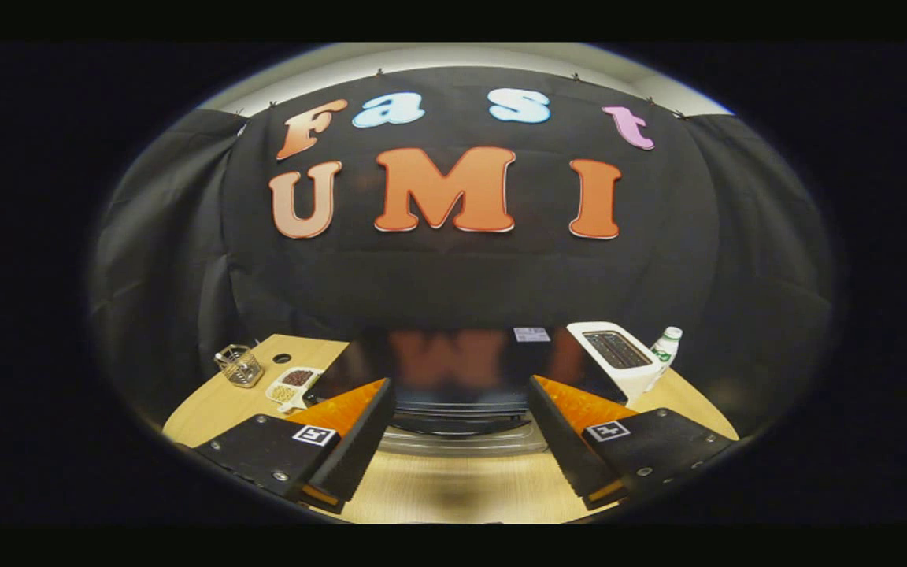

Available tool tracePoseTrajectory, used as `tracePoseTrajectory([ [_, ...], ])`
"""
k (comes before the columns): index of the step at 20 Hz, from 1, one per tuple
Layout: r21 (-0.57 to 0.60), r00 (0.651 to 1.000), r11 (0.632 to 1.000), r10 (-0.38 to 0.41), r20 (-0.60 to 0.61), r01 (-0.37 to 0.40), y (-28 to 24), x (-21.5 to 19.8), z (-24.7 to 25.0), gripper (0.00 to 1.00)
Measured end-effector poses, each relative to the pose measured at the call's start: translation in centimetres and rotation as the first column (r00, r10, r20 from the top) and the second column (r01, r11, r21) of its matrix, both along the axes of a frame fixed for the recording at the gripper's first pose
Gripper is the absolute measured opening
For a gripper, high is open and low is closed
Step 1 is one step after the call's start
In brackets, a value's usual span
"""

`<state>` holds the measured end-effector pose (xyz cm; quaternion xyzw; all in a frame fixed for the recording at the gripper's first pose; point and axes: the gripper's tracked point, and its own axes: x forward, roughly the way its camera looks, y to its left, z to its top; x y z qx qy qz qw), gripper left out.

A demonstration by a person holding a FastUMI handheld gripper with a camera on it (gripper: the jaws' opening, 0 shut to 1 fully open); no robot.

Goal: Open the toaster oven, put the food inside, and close the toaster oven door.

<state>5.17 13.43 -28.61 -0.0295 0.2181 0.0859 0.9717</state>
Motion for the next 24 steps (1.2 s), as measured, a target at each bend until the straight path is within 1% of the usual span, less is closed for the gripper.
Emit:
tracePoseTrajectory([
  [3,0.002,0.999,1.0,0.01,-0.053,-0.01,0.6,0.3,-2.5,0.99],
  [7,-0.015,0.996,1.0,0.013,-0.086,-0.014,0.8,0.8,-4.4,0.99],
  [13,0.008,0.994,1.0,0.005,-0.113,-0.004,1.1,0.8,-4.7,1.0],
  [18,-0.004,0.991,1.0,0.013,-0.133,-0.013,1.0,0.2,-4.7,1.0],
  [20,-0.006,0.99,1.0,0.011,-0.144,-0.012,0.8,-0.5,-4.7,1.0],
  [24,-0.015,0.987,1.0,0.008,-0.163,-0.01,0.2,-3.4,-5.0,1.0],
])
